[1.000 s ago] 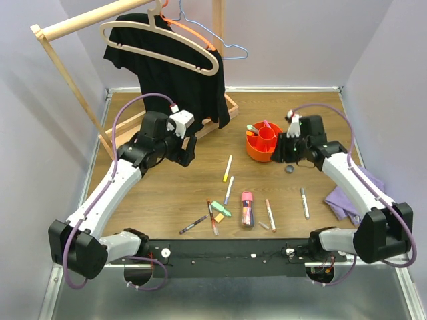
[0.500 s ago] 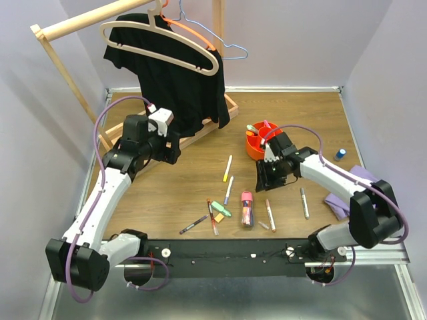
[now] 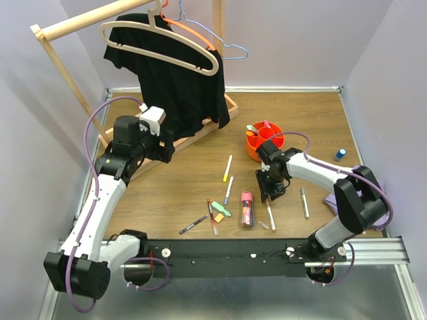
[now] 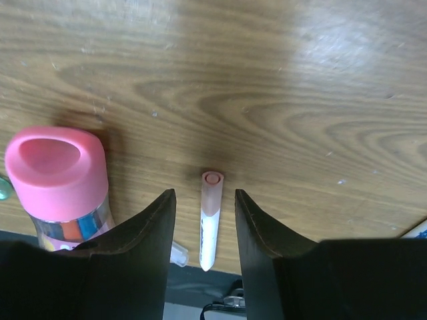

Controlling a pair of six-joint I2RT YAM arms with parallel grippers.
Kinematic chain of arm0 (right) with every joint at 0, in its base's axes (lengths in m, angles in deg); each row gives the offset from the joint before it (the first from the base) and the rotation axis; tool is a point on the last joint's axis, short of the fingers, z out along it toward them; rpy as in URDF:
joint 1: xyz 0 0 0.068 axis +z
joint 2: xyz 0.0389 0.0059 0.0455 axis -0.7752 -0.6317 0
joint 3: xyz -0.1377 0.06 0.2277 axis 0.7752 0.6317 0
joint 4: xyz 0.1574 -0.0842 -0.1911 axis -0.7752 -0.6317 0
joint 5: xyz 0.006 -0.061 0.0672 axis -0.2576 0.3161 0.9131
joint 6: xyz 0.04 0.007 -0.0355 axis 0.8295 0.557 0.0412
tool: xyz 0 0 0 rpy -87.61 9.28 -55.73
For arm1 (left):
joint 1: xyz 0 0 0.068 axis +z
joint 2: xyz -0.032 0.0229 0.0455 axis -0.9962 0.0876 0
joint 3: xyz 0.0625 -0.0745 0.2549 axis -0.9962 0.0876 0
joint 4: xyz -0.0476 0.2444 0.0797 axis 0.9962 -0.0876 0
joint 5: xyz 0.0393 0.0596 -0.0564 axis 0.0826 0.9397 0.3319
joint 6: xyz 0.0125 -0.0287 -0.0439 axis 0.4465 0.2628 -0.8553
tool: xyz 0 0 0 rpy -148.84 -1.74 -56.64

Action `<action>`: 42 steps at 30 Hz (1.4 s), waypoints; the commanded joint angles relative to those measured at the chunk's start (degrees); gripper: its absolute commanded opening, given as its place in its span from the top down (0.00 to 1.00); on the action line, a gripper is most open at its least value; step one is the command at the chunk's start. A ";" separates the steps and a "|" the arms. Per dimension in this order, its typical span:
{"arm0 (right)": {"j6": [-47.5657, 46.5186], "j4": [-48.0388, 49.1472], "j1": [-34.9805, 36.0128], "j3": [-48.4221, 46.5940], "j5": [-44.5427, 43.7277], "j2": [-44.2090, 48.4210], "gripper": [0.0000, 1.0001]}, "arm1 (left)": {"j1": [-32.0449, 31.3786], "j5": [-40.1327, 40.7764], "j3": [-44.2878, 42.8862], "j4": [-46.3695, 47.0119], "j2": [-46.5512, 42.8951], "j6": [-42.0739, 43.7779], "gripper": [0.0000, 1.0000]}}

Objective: Sort the stationery into containers
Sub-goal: Pick up the pen from the center of the board.

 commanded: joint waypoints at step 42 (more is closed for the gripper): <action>-19.34 43.24 -4.12 -24.74 -10.36 5.12 0.99 | 1.74 -12.86 -13.16 -4.00 13.43 -3.58 0.08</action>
